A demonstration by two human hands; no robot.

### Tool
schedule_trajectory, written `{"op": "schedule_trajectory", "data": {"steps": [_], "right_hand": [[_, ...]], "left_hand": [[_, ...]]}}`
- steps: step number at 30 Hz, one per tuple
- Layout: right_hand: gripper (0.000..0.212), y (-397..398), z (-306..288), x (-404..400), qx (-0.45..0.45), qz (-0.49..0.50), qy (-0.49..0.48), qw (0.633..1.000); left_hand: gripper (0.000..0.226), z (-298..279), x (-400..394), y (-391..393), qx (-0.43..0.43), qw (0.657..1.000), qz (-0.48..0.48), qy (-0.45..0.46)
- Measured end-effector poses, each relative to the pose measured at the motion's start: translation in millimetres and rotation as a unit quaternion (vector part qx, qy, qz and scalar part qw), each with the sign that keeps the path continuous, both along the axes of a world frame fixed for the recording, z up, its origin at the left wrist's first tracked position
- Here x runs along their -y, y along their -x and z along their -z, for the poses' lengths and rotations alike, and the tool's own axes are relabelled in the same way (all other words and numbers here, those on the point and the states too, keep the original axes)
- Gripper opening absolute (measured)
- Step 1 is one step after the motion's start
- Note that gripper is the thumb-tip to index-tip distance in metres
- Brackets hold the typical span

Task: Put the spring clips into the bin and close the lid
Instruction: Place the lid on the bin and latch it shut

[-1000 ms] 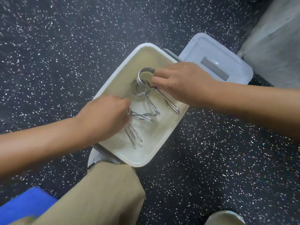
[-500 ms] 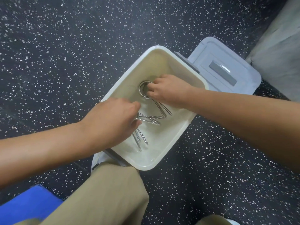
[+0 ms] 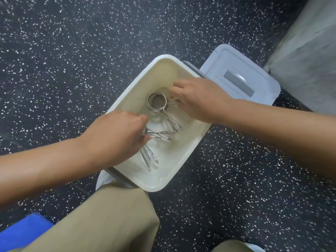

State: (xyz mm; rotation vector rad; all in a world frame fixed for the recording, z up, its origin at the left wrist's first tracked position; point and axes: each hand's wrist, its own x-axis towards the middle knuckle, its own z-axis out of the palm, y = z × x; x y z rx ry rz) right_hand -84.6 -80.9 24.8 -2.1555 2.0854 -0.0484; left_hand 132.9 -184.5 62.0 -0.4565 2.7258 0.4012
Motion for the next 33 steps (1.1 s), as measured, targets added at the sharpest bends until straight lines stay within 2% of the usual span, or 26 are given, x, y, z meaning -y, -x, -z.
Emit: {"op": "schedule_trajectory", "data": {"steps": [6,9,12,16,23,31,33], "right_hand": [[0.015,45,-41,-47,0.059,0.195,0.080,0.976],[0.019,83,-19,-66,0.043,0.315,0.017,0.948],[0.033,114,12,-84,0.014,0.380,-0.086,0.921],[0.043,136,41,-88,-0.021,0.411,-0.175,0.895],[0.042,147,71,-74,-0.033,0.453,-0.191,0.870],[0.041,159,62,-74,-0.114,0.346,-0.240,0.900],[0.040,159,60,-79,-0.111,0.344,-0.248,0.899]], "left_hand": [[0.038,-10,-13,18,-0.011,1.000,0.014,-0.001],[0.038,-12,-18,26,-0.025,0.999,0.023,-0.002],[0.038,-11,-22,31,-0.037,0.999,0.027,-0.022],[0.038,-15,-27,32,-0.032,0.999,0.026,-0.033],[0.038,-17,-35,35,-0.024,0.999,0.042,-0.022],[0.040,-16,-42,40,-0.010,0.999,0.050,-0.012],[0.041,-16,-43,41,-0.013,0.999,0.050,-0.010]]}}
